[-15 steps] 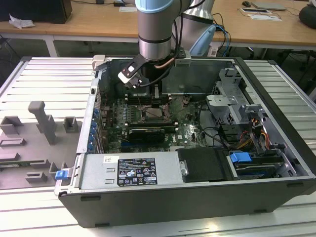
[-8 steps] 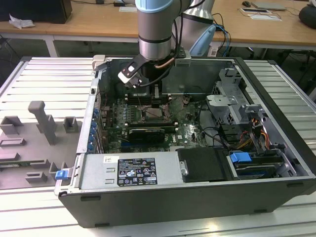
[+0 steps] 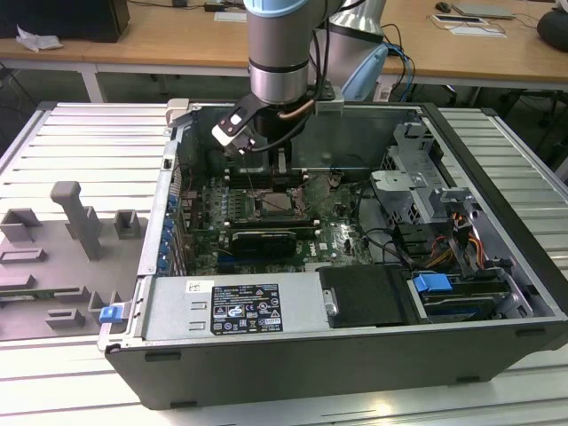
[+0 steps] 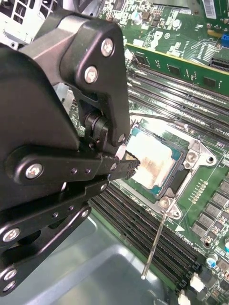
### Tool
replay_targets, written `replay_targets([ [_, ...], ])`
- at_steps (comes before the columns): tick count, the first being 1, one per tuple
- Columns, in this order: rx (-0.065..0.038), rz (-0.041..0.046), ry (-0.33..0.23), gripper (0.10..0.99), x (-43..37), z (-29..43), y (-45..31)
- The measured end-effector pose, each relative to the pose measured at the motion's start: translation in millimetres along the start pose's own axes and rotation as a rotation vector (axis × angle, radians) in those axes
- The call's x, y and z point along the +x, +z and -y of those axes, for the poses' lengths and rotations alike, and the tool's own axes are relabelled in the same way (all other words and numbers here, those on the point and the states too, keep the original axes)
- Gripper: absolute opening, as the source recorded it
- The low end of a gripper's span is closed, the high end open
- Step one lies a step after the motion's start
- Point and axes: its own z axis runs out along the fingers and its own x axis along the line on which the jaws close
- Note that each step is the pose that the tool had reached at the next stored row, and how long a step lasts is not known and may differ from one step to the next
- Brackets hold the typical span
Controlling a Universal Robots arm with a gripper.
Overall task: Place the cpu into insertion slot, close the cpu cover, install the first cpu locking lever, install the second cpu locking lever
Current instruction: 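Close the cpu cover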
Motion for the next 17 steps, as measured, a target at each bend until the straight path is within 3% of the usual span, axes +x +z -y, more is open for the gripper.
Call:
replay_targets([
  [6,0.0,0.0003,0.0,0.106,0.2,-1.0,-14.6],
  [9,0.0,0.0004,0.0,0.106,0.2,-2.4,-16.9],
  [13,0.003,0.0005,0.0,0.106,0.4,-13.8,-19.0],
  [17,0.003,0.0004,0.0,0.106,0.6,-18.5,-22.6],
])
